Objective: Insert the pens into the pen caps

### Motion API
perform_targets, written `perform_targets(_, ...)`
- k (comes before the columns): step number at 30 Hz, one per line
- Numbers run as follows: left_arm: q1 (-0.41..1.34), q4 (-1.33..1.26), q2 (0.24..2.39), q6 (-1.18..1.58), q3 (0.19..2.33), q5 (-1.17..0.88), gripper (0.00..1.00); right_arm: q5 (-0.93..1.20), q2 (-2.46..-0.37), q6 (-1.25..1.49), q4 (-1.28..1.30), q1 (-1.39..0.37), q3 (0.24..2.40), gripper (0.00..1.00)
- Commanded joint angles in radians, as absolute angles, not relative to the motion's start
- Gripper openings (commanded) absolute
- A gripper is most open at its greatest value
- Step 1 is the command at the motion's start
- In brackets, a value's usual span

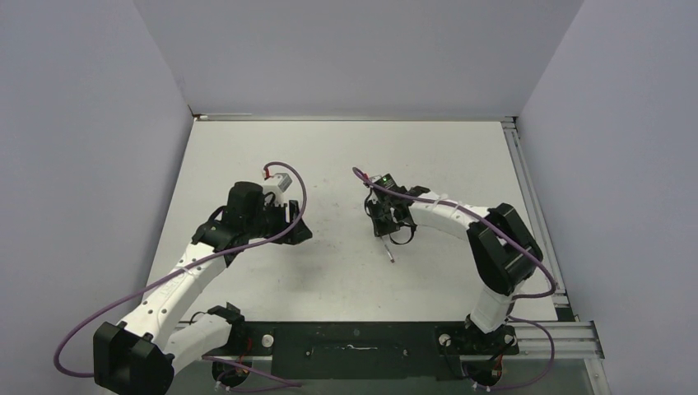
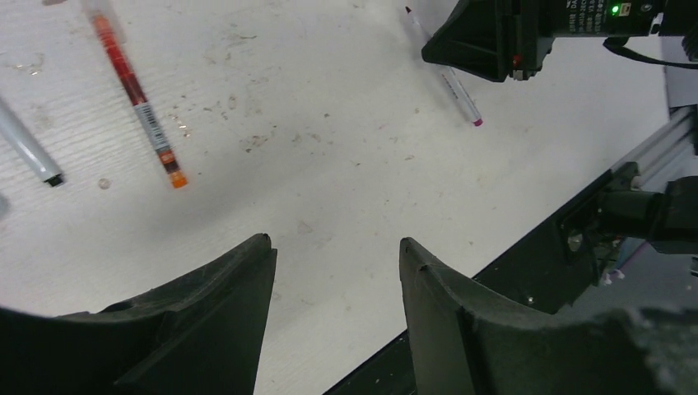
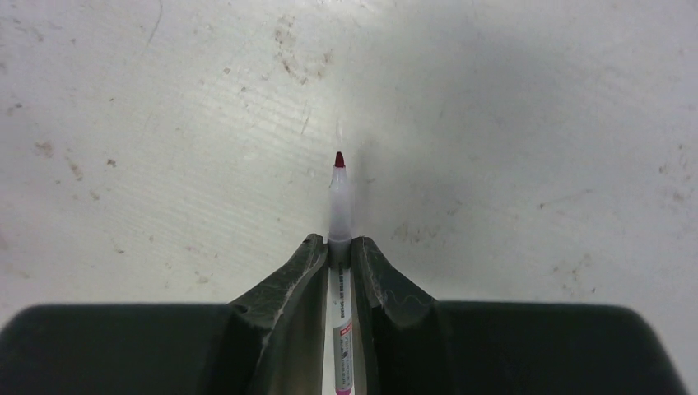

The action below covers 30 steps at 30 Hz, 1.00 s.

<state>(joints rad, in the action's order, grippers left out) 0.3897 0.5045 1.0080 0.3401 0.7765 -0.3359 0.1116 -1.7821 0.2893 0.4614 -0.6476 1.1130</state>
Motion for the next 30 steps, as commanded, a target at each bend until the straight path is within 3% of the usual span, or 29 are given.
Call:
perform_targets(1, 0.390, 0.378, 1.001, 0.393, 0.759, -0.487, 0.55, 0.108, -1.608, 0.434, 0.384, -0.651, 1.065, 0.05)
perform_targets(15, 0.411, 0.026, 0.980, 0.663, 0.648, -0.766, 0.58, 0.230, -1.197, 0.771, 0.102, -0.702, 0.885, 0.05)
perform_targets(30, 0.494, -0.510, 0.955, 0.996, 0.530, -0.803, 0.65, 0.282, -1.068, 0.969, -0.211, -0.799, 0.818, 0.05)
